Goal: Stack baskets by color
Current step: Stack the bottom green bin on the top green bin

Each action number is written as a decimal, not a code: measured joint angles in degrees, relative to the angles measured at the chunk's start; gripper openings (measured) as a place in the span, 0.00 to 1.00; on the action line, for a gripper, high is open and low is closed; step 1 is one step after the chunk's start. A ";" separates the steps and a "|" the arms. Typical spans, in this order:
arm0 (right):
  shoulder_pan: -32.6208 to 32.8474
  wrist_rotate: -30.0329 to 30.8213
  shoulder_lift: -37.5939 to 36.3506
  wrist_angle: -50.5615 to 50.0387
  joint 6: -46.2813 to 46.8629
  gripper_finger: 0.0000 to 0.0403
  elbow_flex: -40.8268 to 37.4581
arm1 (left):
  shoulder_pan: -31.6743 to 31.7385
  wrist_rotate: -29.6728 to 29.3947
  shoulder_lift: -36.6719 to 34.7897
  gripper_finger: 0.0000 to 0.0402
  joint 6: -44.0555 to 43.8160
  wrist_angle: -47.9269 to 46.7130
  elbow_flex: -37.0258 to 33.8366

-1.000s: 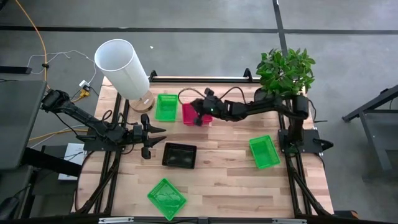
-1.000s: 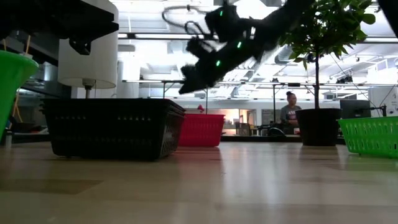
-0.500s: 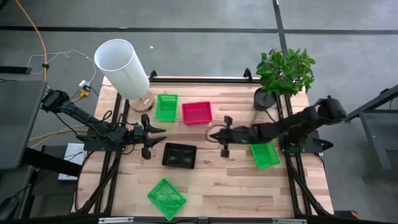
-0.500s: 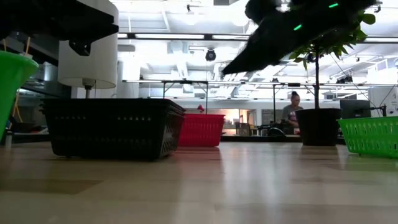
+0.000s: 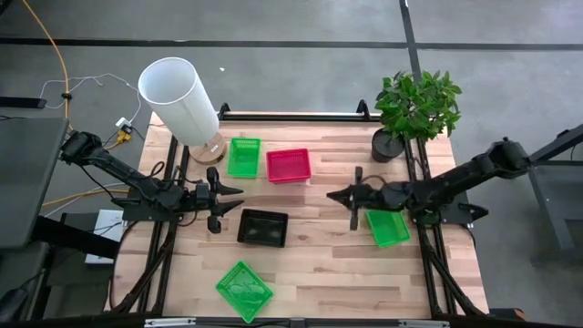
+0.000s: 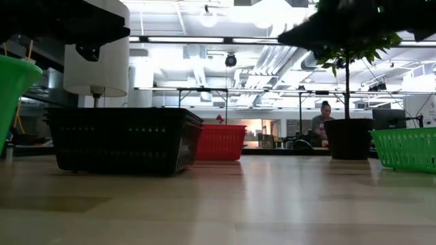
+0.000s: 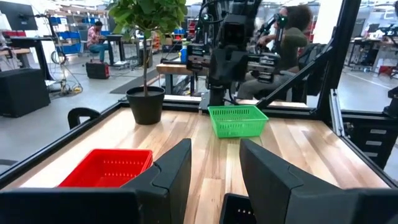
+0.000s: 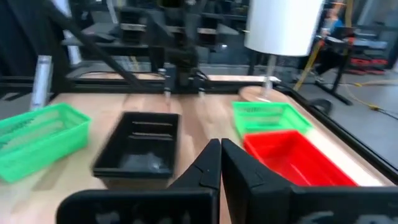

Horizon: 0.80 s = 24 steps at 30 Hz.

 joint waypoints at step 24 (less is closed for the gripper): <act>-5.05 -9.00 -8.70 -0.02 2.68 0.00 -5.50 | 0.00 -1.14 0.00 0.31 0.00 0.50 0.00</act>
